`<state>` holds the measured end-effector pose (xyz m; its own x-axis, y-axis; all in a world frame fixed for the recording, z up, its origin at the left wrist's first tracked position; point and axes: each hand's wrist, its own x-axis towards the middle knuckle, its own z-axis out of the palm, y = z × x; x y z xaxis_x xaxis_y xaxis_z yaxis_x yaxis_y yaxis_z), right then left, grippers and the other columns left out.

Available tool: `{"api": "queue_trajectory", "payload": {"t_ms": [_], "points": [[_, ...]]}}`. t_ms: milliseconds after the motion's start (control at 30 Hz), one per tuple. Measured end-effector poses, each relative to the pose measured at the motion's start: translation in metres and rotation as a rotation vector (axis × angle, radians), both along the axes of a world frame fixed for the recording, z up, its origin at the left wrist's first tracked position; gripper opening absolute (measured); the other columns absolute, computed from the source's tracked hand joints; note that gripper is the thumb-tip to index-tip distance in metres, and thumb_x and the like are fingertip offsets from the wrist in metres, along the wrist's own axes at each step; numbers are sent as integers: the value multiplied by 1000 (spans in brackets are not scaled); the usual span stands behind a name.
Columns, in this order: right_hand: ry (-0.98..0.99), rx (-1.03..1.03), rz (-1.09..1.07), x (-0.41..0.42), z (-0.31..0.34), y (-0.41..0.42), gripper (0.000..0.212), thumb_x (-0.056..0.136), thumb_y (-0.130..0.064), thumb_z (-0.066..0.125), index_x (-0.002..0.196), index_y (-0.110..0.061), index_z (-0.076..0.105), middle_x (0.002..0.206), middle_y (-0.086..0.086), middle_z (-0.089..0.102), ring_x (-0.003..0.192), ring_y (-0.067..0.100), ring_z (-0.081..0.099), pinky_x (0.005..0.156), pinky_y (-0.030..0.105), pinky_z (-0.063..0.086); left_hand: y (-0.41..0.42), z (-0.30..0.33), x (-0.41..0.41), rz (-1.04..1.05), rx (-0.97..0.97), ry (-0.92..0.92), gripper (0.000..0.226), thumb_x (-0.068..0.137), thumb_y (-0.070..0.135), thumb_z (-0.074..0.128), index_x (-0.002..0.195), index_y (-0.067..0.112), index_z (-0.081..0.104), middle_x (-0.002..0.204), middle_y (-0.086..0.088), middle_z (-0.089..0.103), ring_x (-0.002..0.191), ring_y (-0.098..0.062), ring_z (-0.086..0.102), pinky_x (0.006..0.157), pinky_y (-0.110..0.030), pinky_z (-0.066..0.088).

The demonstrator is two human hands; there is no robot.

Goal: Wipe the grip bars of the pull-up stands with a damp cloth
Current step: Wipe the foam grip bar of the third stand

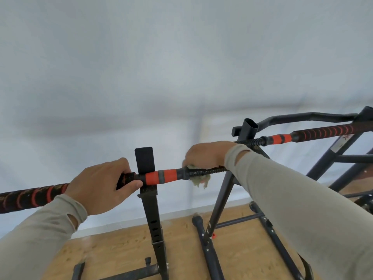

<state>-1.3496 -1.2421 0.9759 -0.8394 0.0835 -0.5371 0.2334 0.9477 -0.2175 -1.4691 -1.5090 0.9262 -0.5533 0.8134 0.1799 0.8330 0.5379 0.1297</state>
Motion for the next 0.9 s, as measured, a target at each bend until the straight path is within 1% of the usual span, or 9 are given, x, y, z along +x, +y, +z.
{"api": "queue_trajectory", "payload": {"t_ms": [67,200,367,467,533,633,700,767,900], "points": [[-3,71,144,-11,-6,-4,26,98,-22,51,83,-24,72,78,-5,76,73,14,75,83,38,61,0,1,1,3,0,-5,35,88,69,46,82,35,41,68,12,56,59,-7,53,54,-20,34],[-109,61,96,9,-1,33,22,99,-11,52,89,-14,72,83,2,78,69,13,71,72,24,58,0,2,2,1,-12,3,35,88,70,46,83,35,42,69,12,56,59,-7,53,54,-18,32],[-19,445,174,47,0,73,17,104,-21,51,116,-20,62,103,-5,54,99,16,53,86,28,40,0,1,0,2,-5,6,36,88,71,43,81,36,40,68,12,56,59,-7,53,54,-19,33],[250,258,-51,52,1,41,22,108,-26,41,103,-15,60,99,-6,56,101,21,58,87,33,43,0,0,0,-2,12,10,36,85,71,40,79,36,40,67,13,56,58,-7,53,53,-20,34],[478,55,-238,49,-11,2,27,106,-29,40,86,-18,54,83,-8,63,80,20,60,73,36,46,-1,-1,0,-2,17,3,35,86,70,42,80,36,41,67,13,56,58,-8,54,54,-21,36],[762,73,-230,47,-40,-48,22,106,-30,43,86,-20,45,70,-5,58,63,21,55,65,39,50,-3,-1,2,2,29,0,33,87,68,48,81,35,43,67,14,57,57,-8,55,54,-21,37],[955,137,-133,63,-62,-41,16,106,-27,50,91,-22,53,81,-6,66,72,20,61,85,41,55,-3,0,3,6,25,3,33,87,67,50,82,35,43,68,14,57,57,-8,55,53,-20,36],[1057,247,-1,84,-79,-16,4,99,-18,63,99,-19,66,112,-3,74,98,18,69,112,45,44,-1,1,3,8,18,5,33,88,67,50,82,35,43,69,13,58,59,-8,56,54,-20,36],[1211,430,11,112,-101,24,10,89,-3,72,97,-9,74,131,7,70,120,21,66,117,48,40,0,1,3,10,3,-3,32,88,66,50,83,35,43,69,12,58,58,-9,56,53,-19,35]]}}
